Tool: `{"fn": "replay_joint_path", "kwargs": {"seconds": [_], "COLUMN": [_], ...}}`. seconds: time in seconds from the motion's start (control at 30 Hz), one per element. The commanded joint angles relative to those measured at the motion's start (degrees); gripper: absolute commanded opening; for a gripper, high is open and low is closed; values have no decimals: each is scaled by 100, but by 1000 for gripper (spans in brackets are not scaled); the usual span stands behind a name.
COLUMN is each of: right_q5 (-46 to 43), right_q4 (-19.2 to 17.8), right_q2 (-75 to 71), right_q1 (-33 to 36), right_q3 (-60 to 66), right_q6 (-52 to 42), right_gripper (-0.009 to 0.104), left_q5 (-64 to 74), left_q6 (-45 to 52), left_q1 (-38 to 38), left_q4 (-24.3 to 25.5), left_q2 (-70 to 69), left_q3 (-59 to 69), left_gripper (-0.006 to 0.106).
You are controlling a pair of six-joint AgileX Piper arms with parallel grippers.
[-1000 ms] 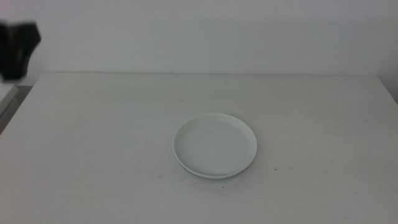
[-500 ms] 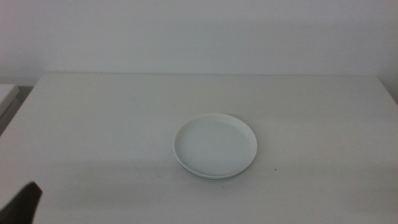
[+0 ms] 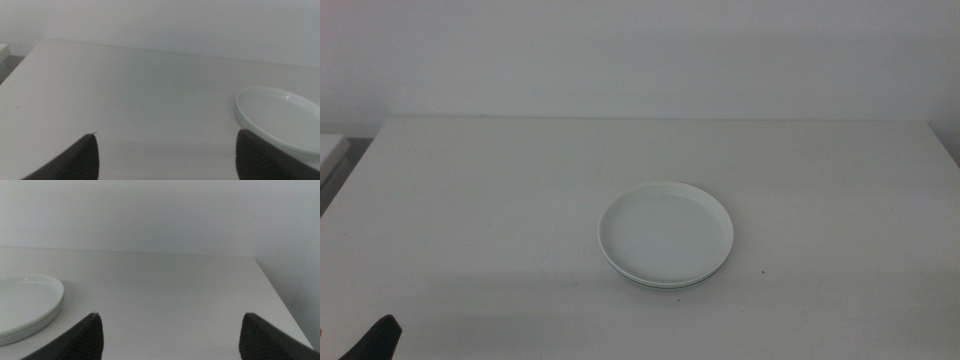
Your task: Stack the three bowls on top of each other.
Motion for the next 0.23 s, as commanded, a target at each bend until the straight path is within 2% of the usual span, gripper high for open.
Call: {"fn": "replay_joint_path", "kwargs": {"seconds": [0.0, 0.2], "right_q5": [-5, -5], "right_q4": [-63, -63], "right_q2": [-28, -28], "right_q1": [-41, -41], "right_q3": [18, 18], "right_q6": [-14, -14], "right_gripper": [93, 93], "left_q5": [1, -160], "left_q6": [-29, -29], "left_q1": [7, 7], "left_q4": [0, 0], "left_q2": [-25, -25], "left_q3": [3, 3], "left_gripper": [94, 94]}}
